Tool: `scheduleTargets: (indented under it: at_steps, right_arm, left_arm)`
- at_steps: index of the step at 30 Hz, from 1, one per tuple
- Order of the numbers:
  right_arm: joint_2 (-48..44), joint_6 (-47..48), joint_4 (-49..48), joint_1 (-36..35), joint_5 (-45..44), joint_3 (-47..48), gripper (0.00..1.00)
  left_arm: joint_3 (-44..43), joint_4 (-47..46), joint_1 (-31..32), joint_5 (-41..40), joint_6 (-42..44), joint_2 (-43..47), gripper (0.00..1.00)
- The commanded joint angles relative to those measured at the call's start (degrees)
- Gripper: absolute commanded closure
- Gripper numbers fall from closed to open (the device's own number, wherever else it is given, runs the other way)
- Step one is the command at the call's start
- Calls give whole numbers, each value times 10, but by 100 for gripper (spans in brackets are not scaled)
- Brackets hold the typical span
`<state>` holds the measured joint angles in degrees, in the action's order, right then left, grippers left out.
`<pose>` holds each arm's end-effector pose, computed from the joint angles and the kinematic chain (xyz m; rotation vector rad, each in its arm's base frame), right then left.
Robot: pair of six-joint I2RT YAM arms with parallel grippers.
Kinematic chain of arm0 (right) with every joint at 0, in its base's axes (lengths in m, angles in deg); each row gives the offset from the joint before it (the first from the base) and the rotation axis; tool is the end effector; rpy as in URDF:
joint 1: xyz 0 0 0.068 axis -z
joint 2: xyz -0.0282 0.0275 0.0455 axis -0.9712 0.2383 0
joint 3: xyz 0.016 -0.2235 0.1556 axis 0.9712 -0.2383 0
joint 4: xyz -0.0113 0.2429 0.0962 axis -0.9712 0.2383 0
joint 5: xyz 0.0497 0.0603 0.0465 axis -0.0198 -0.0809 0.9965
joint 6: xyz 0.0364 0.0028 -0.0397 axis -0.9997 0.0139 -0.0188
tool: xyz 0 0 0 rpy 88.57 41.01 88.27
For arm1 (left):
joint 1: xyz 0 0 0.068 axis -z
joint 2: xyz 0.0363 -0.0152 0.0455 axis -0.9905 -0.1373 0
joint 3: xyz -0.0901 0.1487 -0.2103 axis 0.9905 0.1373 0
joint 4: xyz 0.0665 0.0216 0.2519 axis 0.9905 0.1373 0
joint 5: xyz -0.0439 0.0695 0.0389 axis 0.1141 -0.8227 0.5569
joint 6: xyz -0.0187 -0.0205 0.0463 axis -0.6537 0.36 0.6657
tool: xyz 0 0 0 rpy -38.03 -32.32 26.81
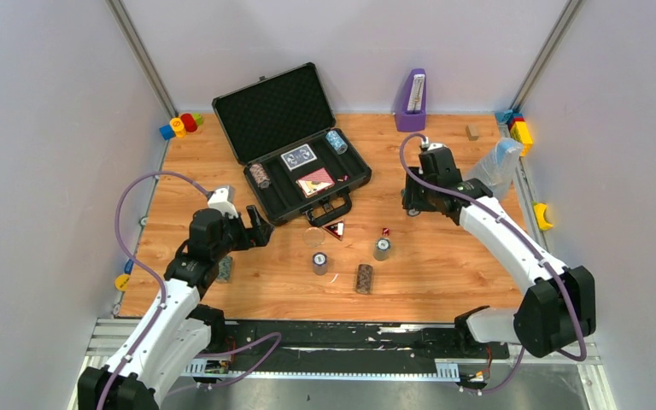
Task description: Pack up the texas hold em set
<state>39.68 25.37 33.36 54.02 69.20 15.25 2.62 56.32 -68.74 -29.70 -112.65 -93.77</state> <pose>0.2546 0.0988 0.2732 -0.0138 2.4889 0.1345 0.1626 -0.0432 0.2180 -0.1689 2.1111 -0.5502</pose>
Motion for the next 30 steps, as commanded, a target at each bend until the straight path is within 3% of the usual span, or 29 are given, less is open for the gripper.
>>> scheduleTargets:
  at_steps: [1,13,18,30]
  right_arm:
    - [-16,24,-50,0,89,55,86]
    - [73,20,-134,-16,307,143,88]
    - [166,15,-153,-58,315,220,88]
    - [453,21,-191,-144,293,503,91]
  left_arm:
    - [6,-24,-2,-5,1,5,0]
    - [11,-34,-2,-14,0,9,0]
    - [15,-27,-2,-42,-9,23,0]
    - [25,49,-2,-229,-83,117,0]
